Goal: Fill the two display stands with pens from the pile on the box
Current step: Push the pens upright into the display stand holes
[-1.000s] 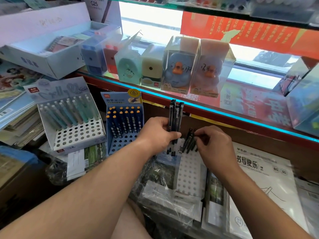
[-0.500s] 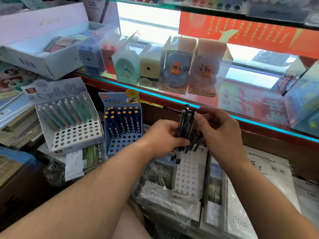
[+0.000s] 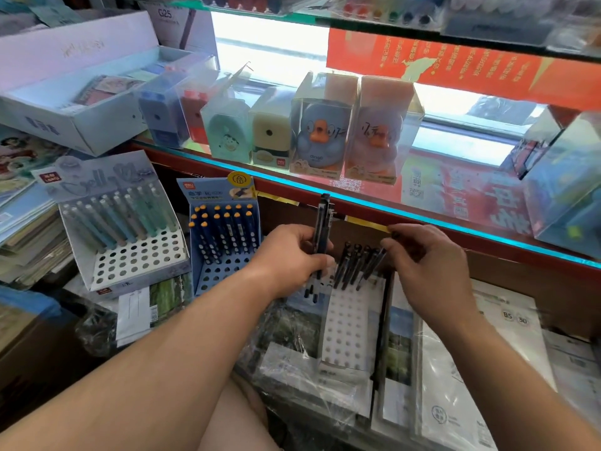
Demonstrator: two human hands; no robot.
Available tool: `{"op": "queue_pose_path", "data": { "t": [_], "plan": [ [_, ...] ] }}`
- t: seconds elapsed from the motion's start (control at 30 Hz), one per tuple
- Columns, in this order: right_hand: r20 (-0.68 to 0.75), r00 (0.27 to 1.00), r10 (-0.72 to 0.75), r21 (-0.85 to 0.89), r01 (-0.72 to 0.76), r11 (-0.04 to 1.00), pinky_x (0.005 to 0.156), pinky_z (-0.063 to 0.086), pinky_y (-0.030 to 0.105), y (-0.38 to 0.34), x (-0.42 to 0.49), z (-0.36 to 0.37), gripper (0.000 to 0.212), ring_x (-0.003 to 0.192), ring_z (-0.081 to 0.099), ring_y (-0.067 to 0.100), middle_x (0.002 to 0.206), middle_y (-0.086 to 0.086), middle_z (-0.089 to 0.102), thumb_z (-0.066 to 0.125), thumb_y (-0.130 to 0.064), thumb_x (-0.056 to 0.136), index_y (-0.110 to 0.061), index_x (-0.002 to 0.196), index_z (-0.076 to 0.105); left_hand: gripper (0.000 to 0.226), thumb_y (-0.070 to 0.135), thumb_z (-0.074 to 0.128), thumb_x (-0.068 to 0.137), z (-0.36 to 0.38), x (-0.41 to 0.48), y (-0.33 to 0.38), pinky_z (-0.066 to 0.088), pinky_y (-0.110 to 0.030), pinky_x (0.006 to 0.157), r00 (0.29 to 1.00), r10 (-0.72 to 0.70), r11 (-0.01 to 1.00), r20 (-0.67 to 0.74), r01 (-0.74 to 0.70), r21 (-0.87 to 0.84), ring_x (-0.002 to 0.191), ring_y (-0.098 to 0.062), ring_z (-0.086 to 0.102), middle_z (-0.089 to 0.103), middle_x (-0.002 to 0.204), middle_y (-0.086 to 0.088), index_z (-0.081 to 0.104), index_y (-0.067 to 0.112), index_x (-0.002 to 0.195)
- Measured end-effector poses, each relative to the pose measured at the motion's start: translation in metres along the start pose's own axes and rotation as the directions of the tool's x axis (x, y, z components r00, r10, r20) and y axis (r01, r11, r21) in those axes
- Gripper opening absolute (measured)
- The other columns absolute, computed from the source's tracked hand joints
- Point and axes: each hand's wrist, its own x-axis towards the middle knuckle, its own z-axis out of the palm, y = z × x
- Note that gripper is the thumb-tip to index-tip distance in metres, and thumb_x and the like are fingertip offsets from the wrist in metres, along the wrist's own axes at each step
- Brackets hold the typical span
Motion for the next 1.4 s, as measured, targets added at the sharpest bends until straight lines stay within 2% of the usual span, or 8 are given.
{"op": "queue_pose_path", "data": {
  "t": [0.43,0.53,0.7,0.9,1.03,1.13,1.23,1.4],
  "plan": [
    [-0.020,1.000,0.015,-0.046,-0.016,0.999,0.079,0.039,0.006,0.006,-0.011,0.018,0.026,0.095,0.060,0.004,0.103,-0.014,0.061,0.071,-0.026,0.095,-0.020,0.121,0.072,0.013,0.020,0.080,0.088,0.006,0.003,-0.001,0.058,-0.028,0.070,1.000,0.015,0.998,0.017,-0.016,0.053,0.081,-0.016,0.073,0.075,0.091,-0.003,0.073,0.028,0.096],
    [-0.010,1.000,0.006,-0.061,-0.006,0.998,0.083,0.046,0.013,0.005,-0.012,0.021,0.027,0.098,0.063,0.008,0.106,-0.012,0.063,0.071,-0.026,0.095,-0.020,0.121,0.072,0.013,0.021,0.080,0.089,0.006,0.005,0.000,0.052,-0.021,0.063,0.999,0.021,0.998,0.025,-0.022,0.064,0.076,-0.011,0.071,0.074,0.088,0.000,0.073,0.028,0.097],
    [0.050,0.998,0.021,-0.099,-0.016,0.995,0.077,0.051,0.025,0.003,-0.014,0.027,0.027,0.087,0.063,0.009,0.095,-0.010,0.066,0.076,-0.025,0.091,-0.023,0.117,0.066,0.014,0.021,0.081,0.088,0.008,0.007,-0.001,0.059,-0.031,0.075,0.999,0.023,0.997,0.031,-0.025,0.074,0.080,-0.014,0.074,0.076,0.086,0.000,0.073,0.030,0.095],
    [0.108,0.987,-0.119,-0.295,0.146,0.944,0.073,0.052,0.032,0.006,-0.013,0.034,0.017,0.088,0.057,0.014,0.096,-0.004,0.062,0.075,-0.025,0.090,-0.017,0.105,0.072,0.014,0.022,0.081,0.088,0.008,0.006,-0.002,0.062,-0.033,0.080,0.999,0.023,0.997,0.041,-0.026,0.079,0.080,-0.011,0.074,0.076,0.088,0.001,0.073,0.030,0.096],
    [-0.005,0.999,-0.034,-0.016,0.034,0.999,0.073,0.049,0.015,-0.010,-0.010,0.023,0.012,0.086,0.061,0.001,0.094,-0.015,0.065,0.070,-0.028,0.095,-0.024,0.106,0.073,0.014,0.018,0.080,0.088,0.008,0.005,0.001,0.063,-0.042,0.083,0.993,0.017,0.998,0.121,-0.024,0.060,0.082,-0.016,0.076,0.078,0.088,-0.002,0.074,0.026,0.098],
    [0.041,0.999,0.024,0.287,-0.034,0.957,0.074,0.055,0.012,-0.029,-0.005,0.012,0.015,0.087,0.068,0.000,0.092,-0.016,0.072,0.073,-0.028,0.092,-0.028,0.107,0.073,0.014,0.009,0.077,0.090,0.010,0.000,0.006,0.063,-0.033,0.080,0.964,0.042,0.999,0.263,-0.048,0.015,0.085,-0.015,0.076,0.077,0.092,-0.003,0.075,0.018,0.101],
    [0.129,0.991,0.032,0.355,-0.076,0.932,0.072,0.057,0.014,-0.036,0.002,0.008,0.013,0.084,0.071,0.003,0.089,-0.013,0.074,0.074,-0.026,0.092,-0.028,0.104,0.074,0.015,0.002,0.072,0.091,0.013,-0.004,0.010,0.059,-0.022,0.072,0.938,0.055,0.997,0.343,-0.032,-0.071,0.084,-0.015,0.076,0.076,0.094,-0.006,0.073,0.010,0.104],
    [0.106,0.990,0.096,0.442,-0.133,0.887,0.064,0.060,0.023,-0.033,0.004,0.002,0.008,0.075,0.074,0.011,0.085,-0.005,0.076,0.071,-0.019,0.094,-0.026,0.098,0.075,0.018,0.010,0.078,0.089,0.010,-0.003,0.008,0.063,-0.030,0.077,0.961,0.049,0.999,0.271,-0.050,-0.002,0.088,-0.020,0.074,0.075,0.099,-0.008,0.075,0.019,0.103]
  ]
}}
